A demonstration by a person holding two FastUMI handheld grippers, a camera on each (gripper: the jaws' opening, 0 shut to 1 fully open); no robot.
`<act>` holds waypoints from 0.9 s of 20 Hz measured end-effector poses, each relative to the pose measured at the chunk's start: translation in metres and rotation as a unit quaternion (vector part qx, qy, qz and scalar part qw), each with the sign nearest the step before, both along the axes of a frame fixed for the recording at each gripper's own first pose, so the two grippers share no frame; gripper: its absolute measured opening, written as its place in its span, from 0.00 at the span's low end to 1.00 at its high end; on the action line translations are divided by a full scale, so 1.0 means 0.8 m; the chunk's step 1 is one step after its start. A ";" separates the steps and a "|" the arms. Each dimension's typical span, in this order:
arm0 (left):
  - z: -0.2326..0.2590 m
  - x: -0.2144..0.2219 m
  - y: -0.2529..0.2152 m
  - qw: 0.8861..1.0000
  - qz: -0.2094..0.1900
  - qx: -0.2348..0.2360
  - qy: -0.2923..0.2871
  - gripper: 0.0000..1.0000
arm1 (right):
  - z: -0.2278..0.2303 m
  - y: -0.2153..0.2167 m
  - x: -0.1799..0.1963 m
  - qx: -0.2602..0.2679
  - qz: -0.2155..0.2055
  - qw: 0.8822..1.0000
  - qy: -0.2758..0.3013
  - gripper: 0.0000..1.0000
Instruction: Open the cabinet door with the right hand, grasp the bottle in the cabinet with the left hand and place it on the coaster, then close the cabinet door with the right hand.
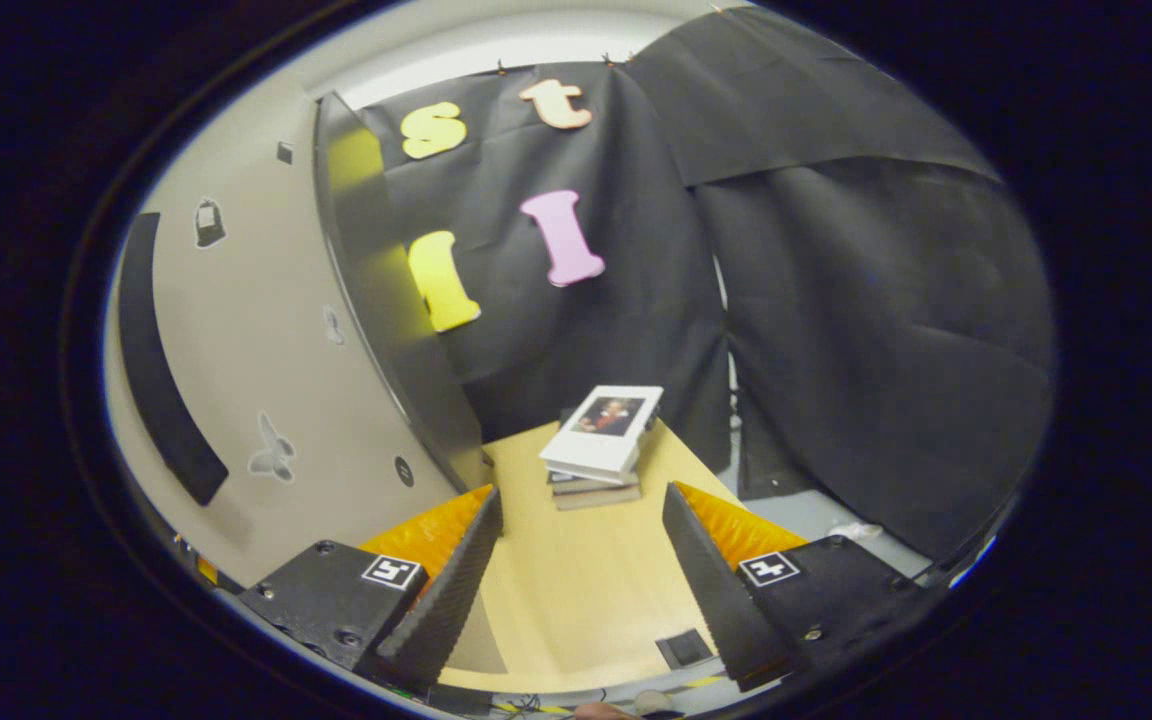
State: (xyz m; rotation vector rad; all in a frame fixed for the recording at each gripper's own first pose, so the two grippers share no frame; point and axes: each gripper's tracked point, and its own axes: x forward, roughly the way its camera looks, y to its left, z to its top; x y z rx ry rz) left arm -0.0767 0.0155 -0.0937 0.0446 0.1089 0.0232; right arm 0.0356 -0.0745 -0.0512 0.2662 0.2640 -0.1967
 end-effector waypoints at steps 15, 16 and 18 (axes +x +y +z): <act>0.025 -0.011 0.066 0.999 0.026 -0.028 0.022 0.96 | 0.044 0.126 0.030 -0.144 0.087 0.985 -0.045 1.00; 0.029 -0.012 0.066 0.999 0.021 -0.027 0.015 0.95 | 0.044 0.133 0.027 -0.143 0.087 0.985 -0.041 1.00; 0.030 -0.012 0.066 1.000 0.011 -0.025 0.008 0.95 | 0.044 0.145 0.021 -0.141 0.087 0.986 -0.034 1.00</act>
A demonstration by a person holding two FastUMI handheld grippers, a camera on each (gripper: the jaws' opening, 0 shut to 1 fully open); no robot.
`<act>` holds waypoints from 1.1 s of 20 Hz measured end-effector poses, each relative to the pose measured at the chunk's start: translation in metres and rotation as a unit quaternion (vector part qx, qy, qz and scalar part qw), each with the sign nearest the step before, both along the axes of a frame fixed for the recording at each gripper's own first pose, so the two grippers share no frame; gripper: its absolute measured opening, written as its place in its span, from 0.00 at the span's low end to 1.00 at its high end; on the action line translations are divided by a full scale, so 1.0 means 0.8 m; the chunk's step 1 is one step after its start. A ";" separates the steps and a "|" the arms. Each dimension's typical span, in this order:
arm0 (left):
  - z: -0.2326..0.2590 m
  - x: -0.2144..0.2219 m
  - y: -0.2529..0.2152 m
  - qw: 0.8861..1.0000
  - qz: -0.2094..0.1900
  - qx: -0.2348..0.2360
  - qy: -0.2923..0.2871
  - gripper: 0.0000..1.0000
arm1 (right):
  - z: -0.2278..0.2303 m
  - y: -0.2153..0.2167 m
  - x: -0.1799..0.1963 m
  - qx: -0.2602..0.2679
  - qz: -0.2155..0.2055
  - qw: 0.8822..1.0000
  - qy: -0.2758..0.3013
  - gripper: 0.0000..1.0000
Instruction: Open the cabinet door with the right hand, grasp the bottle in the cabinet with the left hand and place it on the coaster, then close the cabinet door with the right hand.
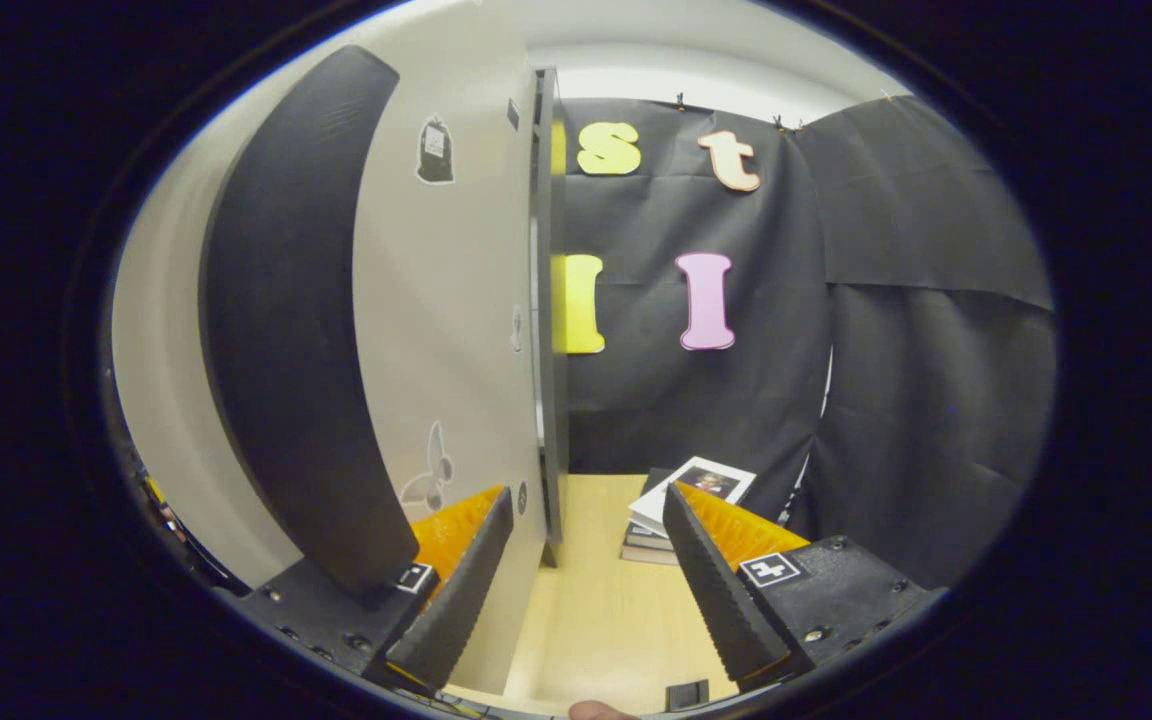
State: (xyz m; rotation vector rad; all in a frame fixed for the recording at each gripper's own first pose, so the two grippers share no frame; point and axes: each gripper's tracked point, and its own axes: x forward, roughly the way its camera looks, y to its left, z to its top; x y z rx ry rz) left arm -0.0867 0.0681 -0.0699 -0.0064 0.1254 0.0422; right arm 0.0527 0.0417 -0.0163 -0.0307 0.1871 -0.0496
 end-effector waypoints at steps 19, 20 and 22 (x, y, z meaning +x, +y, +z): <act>0.018 -0.036 0.011 0.999 0.012 0.040 -0.024 0.94 | -0.004 0.118 0.020 -0.019 0.109 0.994 0.023 1.00; 0.016 -0.040 0.015 0.999 0.017 0.042 -0.021 0.95 | -0.007 0.124 0.023 -0.016 0.113 0.993 0.029 0.96; 0.015 -0.044 0.022 0.999 0.026 0.041 -0.016 0.95 | -0.009 0.137 0.034 -0.012 0.126 0.991 0.037 0.96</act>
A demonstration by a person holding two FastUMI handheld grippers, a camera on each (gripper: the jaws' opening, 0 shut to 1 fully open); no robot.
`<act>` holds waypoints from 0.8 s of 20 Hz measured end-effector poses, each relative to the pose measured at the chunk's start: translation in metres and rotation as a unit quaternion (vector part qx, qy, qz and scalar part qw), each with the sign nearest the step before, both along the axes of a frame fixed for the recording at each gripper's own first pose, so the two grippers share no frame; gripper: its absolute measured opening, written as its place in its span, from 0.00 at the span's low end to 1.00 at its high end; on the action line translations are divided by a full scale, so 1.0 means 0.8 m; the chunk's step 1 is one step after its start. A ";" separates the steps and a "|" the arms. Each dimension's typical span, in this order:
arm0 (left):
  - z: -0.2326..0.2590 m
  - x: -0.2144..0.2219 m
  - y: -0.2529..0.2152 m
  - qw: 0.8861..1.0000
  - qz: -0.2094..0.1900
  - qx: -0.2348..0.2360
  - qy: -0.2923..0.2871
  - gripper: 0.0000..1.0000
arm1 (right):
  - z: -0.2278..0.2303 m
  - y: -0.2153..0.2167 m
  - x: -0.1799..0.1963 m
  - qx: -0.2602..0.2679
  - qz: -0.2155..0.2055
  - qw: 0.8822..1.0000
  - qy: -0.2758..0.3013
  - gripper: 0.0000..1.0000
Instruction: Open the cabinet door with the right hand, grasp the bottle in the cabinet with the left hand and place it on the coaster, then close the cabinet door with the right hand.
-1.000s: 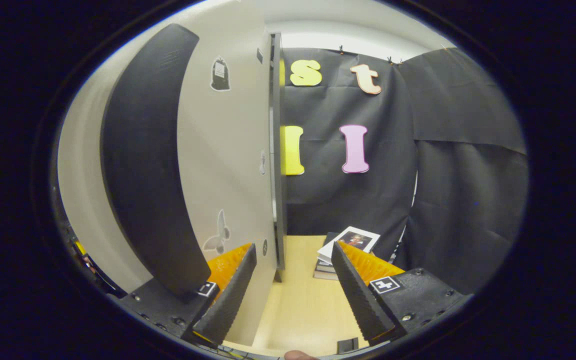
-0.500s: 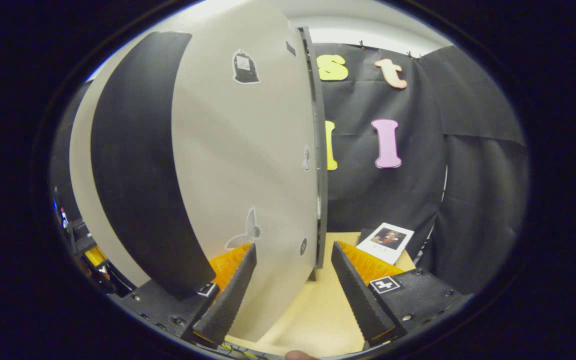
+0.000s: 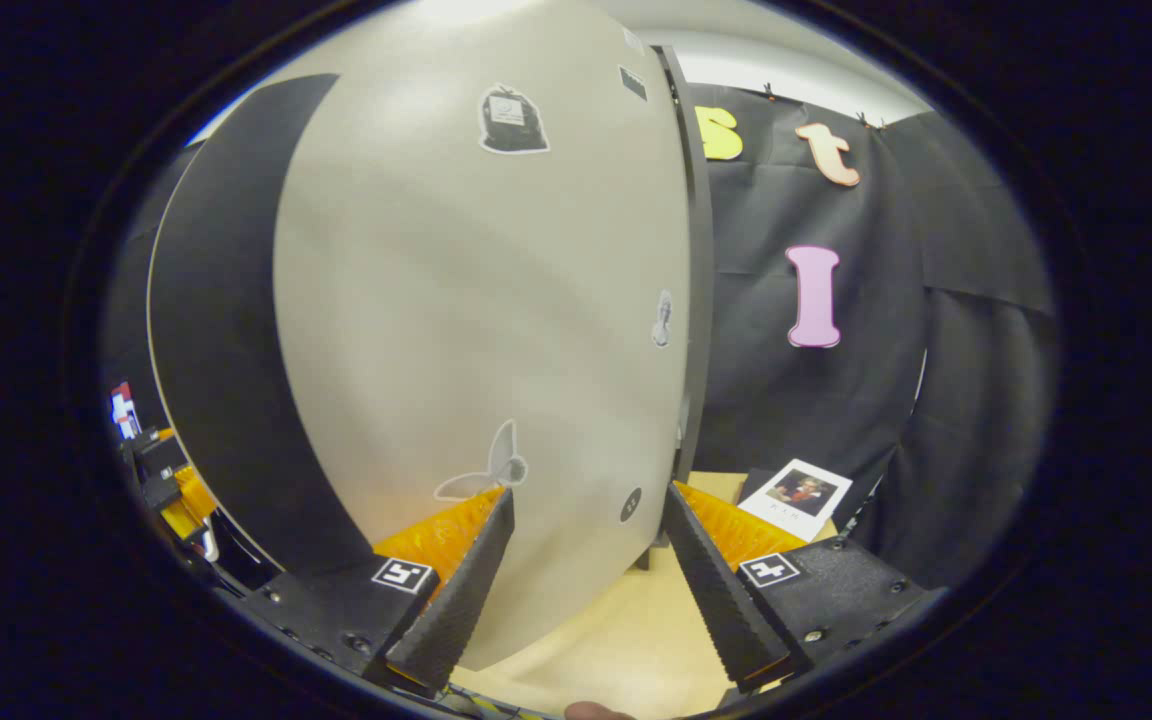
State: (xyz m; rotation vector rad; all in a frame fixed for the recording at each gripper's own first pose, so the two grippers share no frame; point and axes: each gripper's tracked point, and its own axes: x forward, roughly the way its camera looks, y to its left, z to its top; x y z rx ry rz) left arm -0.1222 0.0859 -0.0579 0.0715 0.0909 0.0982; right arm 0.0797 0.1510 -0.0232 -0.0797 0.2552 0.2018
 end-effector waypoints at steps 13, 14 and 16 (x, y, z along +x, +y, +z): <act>-0.005 -0.044 0.061 0.997 0.073 -0.006 0.006 0.95 | 0.018 0.122 0.033 0.012 0.105 0.994 -0.008 0.99; -0.006 -0.046 0.063 0.997 0.074 -0.007 0.009 0.95 | 0.015 0.122 0.033 0.011 0.104 0.995 -0.006 0.99; -0.008 -0.040 0.070 0.998 0.069 -0.008 0.011 0.94 | 0.006 0.126 0.036 0.016 0.097 0.995 0.002 0.99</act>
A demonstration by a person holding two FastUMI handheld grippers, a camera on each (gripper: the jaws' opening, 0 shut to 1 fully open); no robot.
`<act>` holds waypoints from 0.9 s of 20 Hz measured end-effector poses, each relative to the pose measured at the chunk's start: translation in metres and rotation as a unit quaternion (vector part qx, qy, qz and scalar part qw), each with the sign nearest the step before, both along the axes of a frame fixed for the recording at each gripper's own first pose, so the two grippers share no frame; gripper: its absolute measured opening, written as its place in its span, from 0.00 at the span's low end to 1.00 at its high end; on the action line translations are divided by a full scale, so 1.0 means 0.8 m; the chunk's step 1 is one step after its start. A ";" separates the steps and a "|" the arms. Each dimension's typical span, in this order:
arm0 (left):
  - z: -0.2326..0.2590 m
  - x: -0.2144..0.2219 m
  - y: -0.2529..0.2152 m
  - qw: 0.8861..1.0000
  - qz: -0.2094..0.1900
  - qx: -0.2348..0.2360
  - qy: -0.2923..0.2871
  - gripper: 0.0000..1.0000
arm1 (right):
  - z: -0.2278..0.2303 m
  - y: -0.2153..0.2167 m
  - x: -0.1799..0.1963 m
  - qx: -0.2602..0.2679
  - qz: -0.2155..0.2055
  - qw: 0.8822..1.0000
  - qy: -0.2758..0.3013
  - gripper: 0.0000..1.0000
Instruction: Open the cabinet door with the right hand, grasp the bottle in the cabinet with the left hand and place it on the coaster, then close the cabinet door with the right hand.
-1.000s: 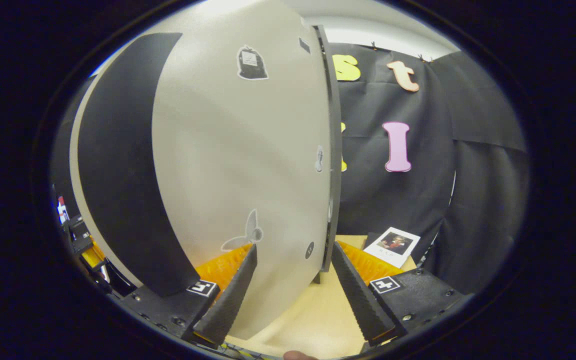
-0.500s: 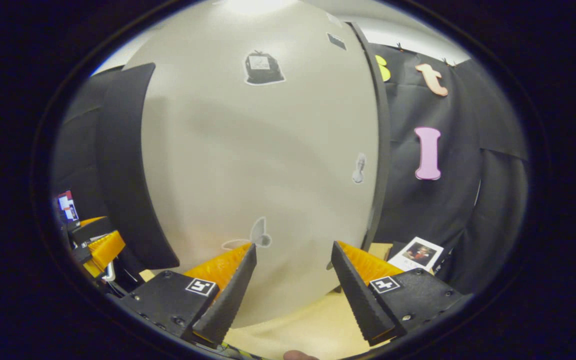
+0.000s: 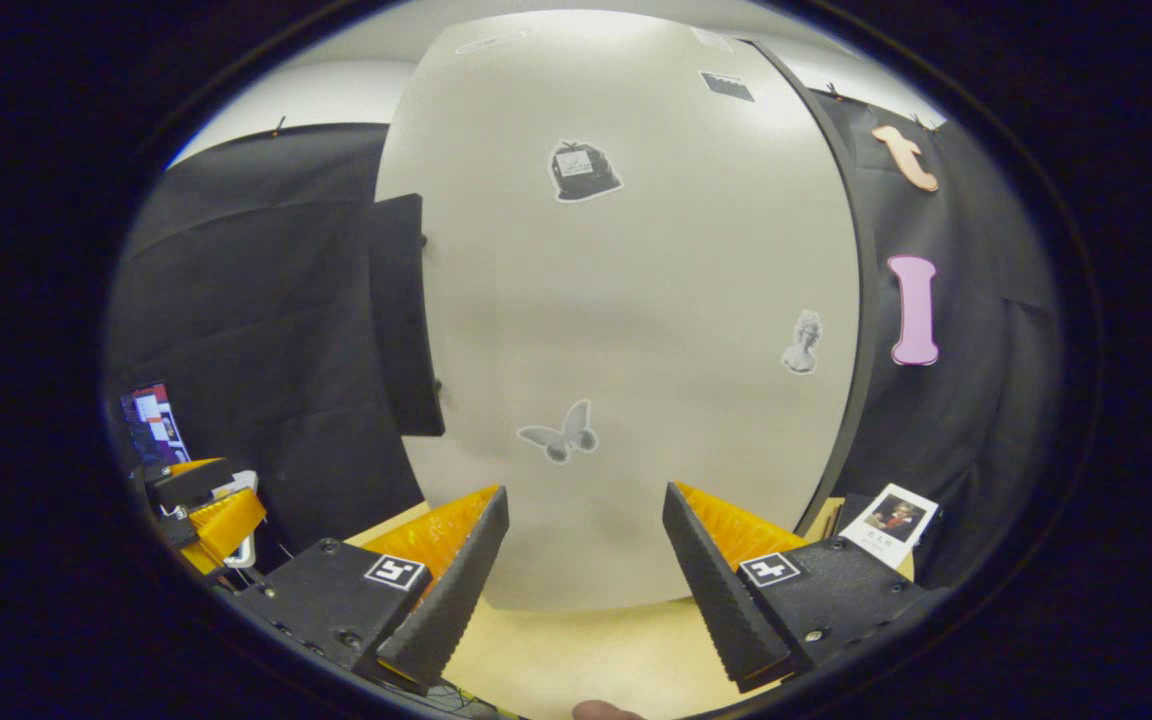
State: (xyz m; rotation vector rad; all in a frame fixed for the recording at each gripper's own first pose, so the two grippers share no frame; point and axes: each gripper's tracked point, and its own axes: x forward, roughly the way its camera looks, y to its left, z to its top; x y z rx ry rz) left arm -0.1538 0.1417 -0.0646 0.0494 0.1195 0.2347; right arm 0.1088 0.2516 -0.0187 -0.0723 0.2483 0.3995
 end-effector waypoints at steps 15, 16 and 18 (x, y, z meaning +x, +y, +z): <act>-0.004 0.097 -0.085 0.982 -0.190 0.006 -0.019 0.94 | -0.035 -0.089 -0.078 0.033 -0.180 0.982 0.036 1.00; -0.011 0.102 -0.094 0.979 -0.203 0.003 -0.016 0.95 | -0.042 -0.095 -0.085 0.040 -0.192 0.980 0.044 0.99; -0.021 0.114 -0.115 0.974 -0.225 0.012 -0.010 0.95 | -0.058 -0.103 -0.098 0.055 -0.207 0.975 0.060 0.99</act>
